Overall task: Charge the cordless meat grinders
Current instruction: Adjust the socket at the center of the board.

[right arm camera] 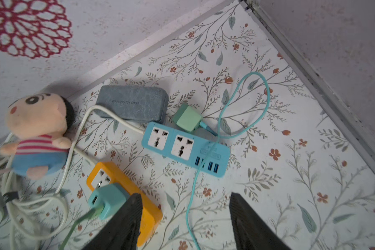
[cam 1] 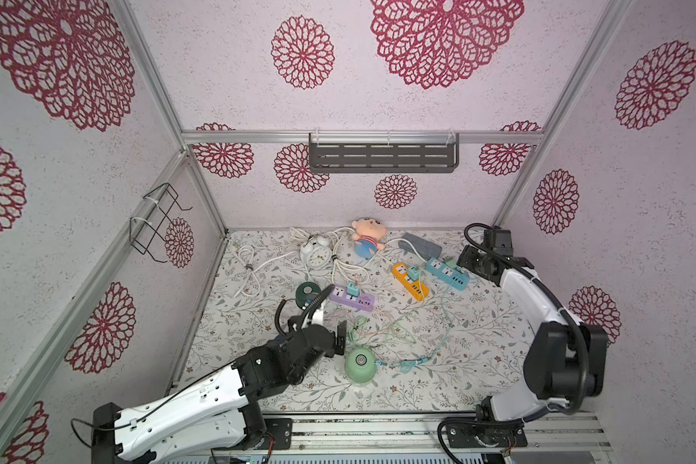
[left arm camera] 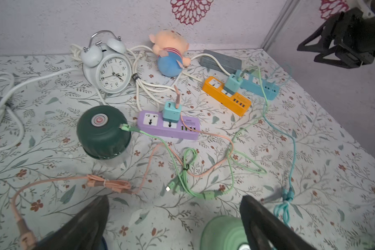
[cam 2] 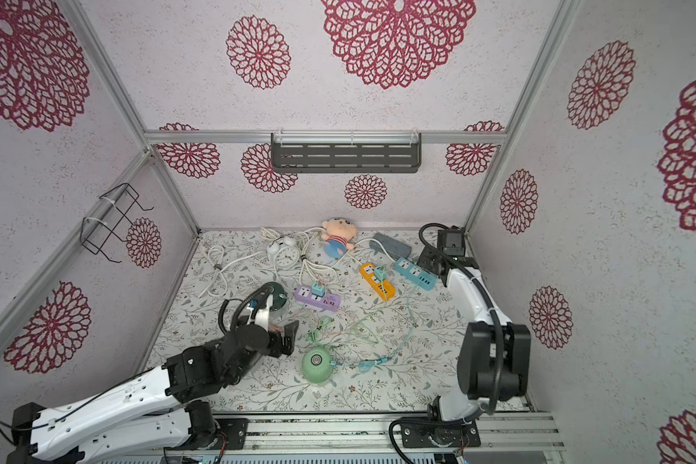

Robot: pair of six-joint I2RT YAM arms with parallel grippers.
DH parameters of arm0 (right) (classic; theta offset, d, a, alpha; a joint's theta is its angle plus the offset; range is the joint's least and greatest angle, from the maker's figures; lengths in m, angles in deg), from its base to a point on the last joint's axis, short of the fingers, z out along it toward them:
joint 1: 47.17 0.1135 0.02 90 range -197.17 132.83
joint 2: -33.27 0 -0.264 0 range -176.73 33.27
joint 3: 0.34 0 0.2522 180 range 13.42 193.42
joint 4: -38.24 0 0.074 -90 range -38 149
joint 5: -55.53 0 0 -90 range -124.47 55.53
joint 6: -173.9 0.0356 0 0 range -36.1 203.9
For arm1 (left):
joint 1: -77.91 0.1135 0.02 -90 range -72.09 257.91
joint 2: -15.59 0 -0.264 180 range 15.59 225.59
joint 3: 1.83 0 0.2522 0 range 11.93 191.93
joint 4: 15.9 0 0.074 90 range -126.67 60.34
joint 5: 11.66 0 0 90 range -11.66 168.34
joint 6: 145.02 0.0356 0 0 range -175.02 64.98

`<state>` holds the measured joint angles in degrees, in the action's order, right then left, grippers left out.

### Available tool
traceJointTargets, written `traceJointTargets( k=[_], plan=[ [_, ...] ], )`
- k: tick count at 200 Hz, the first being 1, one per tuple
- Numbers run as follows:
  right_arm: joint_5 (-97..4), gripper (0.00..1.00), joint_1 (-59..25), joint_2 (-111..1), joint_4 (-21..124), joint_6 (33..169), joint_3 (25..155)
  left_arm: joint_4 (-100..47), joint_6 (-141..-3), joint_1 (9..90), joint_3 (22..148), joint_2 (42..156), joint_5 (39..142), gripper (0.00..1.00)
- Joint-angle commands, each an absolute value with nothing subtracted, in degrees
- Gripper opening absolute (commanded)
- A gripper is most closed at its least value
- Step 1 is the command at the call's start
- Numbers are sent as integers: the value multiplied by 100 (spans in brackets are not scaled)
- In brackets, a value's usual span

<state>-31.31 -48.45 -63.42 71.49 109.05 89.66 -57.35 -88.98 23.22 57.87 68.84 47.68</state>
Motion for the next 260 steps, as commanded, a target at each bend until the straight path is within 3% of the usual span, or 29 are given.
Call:
traceJointTargets(
  k=[1, 25, 61, 106, 165, 221, 260],
  plan=[
    [-3135, 66, -5017, -7132, 7283, 10901, 9742, -5174, -8138, 3249, 6158, 7396, 6334, 99],
    [-3506, 67, -5108, -8115, 7569, 10884, 10643, -4770, -7971, 3860, 6399, 8001, 7075, 99],
    [-3557, 68, -5122, -8884, 7771, 11101, 11130, -4593, -7893, 4073, 6381, 8475, 7534, 97],
    [-3762, 69, -4961, -8663, 7087, 11449, 10141, -4217, -8005, 4264, 6026, 8362, 7728, 97],
    [-3931, 70, -4366, -7520, 6301, 11653, 8668, -4205, -7927, 4363, 6106, 8427, 7904, 98],
    [-2540, 70, -4457, -7750, 7669, 10542, 9749, -4129, -8006, 4361, 5969, 8391, 8072, 98],
    [-2651, 63, -4660, -8062, 7756, 10462, 10134, -4166, -8016, 4362, 6052, 8508, 8137, 98]
  ],
)
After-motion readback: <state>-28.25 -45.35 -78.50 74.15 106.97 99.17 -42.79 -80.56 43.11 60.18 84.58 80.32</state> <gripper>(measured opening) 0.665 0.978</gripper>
